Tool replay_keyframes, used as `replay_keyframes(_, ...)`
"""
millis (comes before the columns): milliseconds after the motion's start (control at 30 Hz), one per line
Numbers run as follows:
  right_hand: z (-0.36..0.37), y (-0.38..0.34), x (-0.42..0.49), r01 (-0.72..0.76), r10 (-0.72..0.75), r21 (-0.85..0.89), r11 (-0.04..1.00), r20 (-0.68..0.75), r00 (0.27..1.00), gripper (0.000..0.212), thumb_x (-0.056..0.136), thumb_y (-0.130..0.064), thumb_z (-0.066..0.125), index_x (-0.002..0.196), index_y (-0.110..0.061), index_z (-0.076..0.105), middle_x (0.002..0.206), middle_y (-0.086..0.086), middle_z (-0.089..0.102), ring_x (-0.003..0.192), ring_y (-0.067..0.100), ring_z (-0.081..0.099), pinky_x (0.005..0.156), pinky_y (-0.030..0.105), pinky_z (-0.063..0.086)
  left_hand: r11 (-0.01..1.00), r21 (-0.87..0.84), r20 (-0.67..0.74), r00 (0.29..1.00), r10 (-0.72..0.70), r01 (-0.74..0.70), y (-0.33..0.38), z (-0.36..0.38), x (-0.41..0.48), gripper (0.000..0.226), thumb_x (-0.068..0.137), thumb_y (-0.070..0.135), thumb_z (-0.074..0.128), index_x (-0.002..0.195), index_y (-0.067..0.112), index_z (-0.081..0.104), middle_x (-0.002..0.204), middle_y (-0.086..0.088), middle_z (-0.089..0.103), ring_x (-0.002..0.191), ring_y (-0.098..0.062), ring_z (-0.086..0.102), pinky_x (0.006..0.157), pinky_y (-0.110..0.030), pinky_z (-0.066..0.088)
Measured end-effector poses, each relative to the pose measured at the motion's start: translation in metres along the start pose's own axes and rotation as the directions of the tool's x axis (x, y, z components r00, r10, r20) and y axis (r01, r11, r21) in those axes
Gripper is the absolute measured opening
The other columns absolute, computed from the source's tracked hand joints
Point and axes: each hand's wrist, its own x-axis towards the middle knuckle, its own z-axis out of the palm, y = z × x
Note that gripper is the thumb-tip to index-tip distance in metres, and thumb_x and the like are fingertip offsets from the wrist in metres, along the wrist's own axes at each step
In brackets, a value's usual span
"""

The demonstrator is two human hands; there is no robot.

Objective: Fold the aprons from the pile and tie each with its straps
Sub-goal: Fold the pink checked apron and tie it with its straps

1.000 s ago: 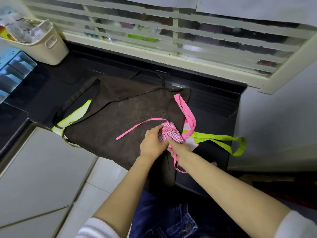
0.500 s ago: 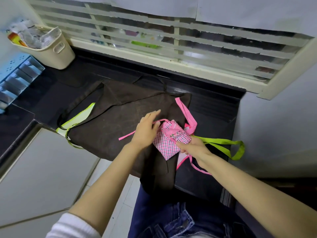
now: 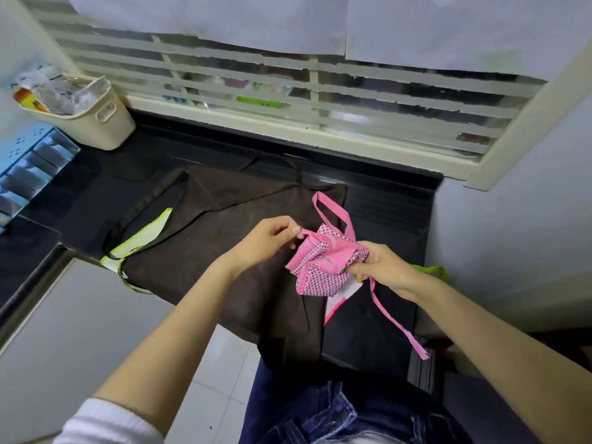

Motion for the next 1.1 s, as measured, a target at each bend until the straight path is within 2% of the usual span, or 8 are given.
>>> replay_keyframes(233,0.0,-0.003,0.004,0.006,-0.012,0.104,0.995,0.053,0.999,0.045,0.081,0.019,0.051,0.112,-0.012,0.06,0.087,-0.003,0.067,0.077,0.005,0.059,0.065,0.019,0.045,0.961,-0.243,0.033,0.991,-0.127,0.132,-0.002,0.017,-0.009,0.024,0.101,0.015,0.04,0.08,0.011,0.05,0.052,0.007,0.052,0.041,-0.001,0.039,0.041,-0.012,0.028)
replay_keyframes(367,0.004,-0.003,0.006,-0.013,0.007,0.276,0.961,0.022,1.0,0.042,0.084,0.018,0.052,0.104,-0.018,0.06,0.097,0.008,0.065,0.089,0.017,0.056,0.076,0.025,0.047,0.826,-0.54,0.028,0.985,-0.172,0.16,-0.03,0.038,-0.014,0.023,0.095,0.012,0.052,0.109,-0.004,0.059,0.095,-0.019,0.053,0.083,-0.027,0.046,0.075,-0.035,0.039)
replay_keyframes(500,0.009,0.002,0.008,-0.026,0.016,0.335,0.942,0.033,0.999,0.033,0.086,0.007,0.058,0.114,-0.011,0.059,0.095,0.032,0.053,0.082,0.022,0.048,0.077,0.029,0.043,0.615,-0.788,-0.136,0.967,-0.218,0.028,-0.033,0.069,-0.021,0.026,0.093,0.005,0.049,0.114,0.01,0.064,0.111,-0.005,0.069,0.101,-0.018,0.063,0.093,-0.032,0.049)
replay_keyframes(667,0.018,0.008,0.01,-0.032,0.039,0.375,0.926,-0.013,0.999,0.022,0.09,0.007,0.052,0.102,-0.01,0.057,0.058,-0.002,0.048,0.054,0.005,0.042,0.054,0.016,0.039,0.549,-0.835,-0.281,0.881,-0.381,-0.029,-0.046,0.093,-0.023,0.014,0.093,0.001,0.049,0.093,0.005,0.062,0.09,-0.012,0.055,0.083,-0.024,0.047,0.075,-0.03,0.045)
replay_keyframes(833,0.033,0.002,0.014,0.006,0.039,0.503,0.864,-0.08,0.996,0.02,0.092,0.006,0.049,0.089,-0.013,0.056,0.058,-0.008,0.055,0.047,0.0,0.044,0.05,0.013,0.039,0.509,-0.853,-0.195,0.835,-0.515,0.115,-0.046,0.12,-0.028,0.023,0.096,-0.003,0.043,0.077,0.003,0.055,0.057,-0.002,0.053,0.045,-0.007,0.044,0.048,-0.015,0.041)
replay_keyframes(933,0.038,0.001,0.018,-0.001,0.102,0.51,0.86,-0.169,0.98,0.017,0.089,0.005,0.055,0.088,-0.011,0.058,0.065,0.001,0.051,0.045,0.001,0.045,0.048,0.014,0.04,0.644,-0.743,-0.235,0.831,-0.505,0.182,-0.035,0.132,-0.034,0.021,0.096,0.004,0.047,0.077,0.004,0.055,0.051,0.001,0.051,0.042,-0.007,0.042,0.046,-0.016,0.039)
replay_keyframes(1033,0.036,0.002,0.021,-0.02,0.138,0.413,0.911,-0.259,0.956,0.015,0.088,0.003,0.059,0.097,-0.009,0.058,0.065,0.002,0.052,0.048,0.004,0.045,0.047,0.013,0.042,0.941,-0.265,-0.401,0.864,-0.304,0.209,-0.034,0.132,-0.041,0.025,0.095,0.01,0.049,0.072,0.008,0.058,0.055,-0.002,0.054,0.049,-0.01,0.044,0.053,-0.023,0.04)
replay_keyframes(1100,0.033,0.003,0.021,-0.013,0.126,0.347,0.938,-0.303,0.945,0.019,0.088,0.002,0.06,0.104,-0.009,0.057,0.065,0.001,0.053,0.048,0.004,0.045,0.046,0.013,0.042,0.991,0.018,-0.423,0.899,-0.111,0.131,-0.03,0.126,-0.046,0.023,0.095,0.011,0.049,0.075,0.003,0.057,0.067,-0.008,0.059,0.06,-0.015,0.047,0.063,-0.028,0.039)
